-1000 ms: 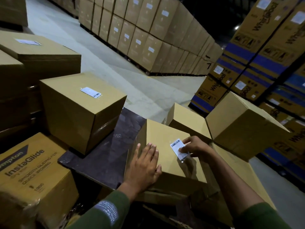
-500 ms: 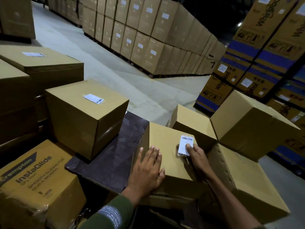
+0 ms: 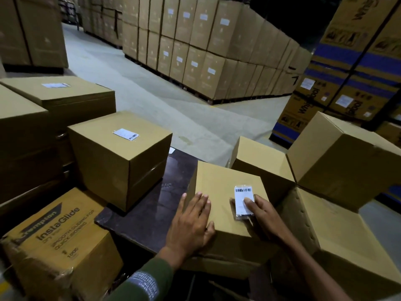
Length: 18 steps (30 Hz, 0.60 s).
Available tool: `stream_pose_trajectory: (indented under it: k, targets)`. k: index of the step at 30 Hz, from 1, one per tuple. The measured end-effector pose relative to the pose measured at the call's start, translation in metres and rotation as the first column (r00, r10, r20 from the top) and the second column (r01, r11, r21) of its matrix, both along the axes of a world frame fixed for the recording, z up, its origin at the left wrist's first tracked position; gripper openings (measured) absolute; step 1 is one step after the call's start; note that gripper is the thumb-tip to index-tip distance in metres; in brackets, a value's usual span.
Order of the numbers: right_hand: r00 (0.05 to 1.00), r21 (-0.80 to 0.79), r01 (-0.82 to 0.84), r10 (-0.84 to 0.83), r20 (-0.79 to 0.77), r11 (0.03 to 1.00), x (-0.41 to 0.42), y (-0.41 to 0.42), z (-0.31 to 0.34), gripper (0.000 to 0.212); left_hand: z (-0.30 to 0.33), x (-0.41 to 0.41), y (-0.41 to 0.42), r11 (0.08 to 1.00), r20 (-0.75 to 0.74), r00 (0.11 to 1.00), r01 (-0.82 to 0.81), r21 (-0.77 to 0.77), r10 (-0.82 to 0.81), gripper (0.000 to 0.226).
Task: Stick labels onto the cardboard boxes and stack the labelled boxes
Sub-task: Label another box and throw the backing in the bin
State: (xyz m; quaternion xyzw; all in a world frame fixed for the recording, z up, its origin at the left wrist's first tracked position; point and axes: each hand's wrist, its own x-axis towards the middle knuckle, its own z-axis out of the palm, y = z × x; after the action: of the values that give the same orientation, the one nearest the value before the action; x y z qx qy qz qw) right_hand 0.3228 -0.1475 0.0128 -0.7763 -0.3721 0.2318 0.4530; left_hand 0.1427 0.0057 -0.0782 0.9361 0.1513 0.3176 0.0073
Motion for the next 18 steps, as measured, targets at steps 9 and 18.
stream_pose_trajectory:
  k: [9,18]
  targets:
    - [0.999,-0.005,0.036,-0.035,0.037,0.999,0.027,0.008,0.001,0.021,0.006,-0.004,-0.005,0.998,-0.024,0.998,-0.060,0.025,0.060,0.055]
    - [0.998,0.008,-0.047,0.047,0.035,0.999,0.029,0.046,0.000,0.024,0.011,-0.007,-0.011,0.993,-0.056,0.993,-0.101,0.055,0.104,0.056]
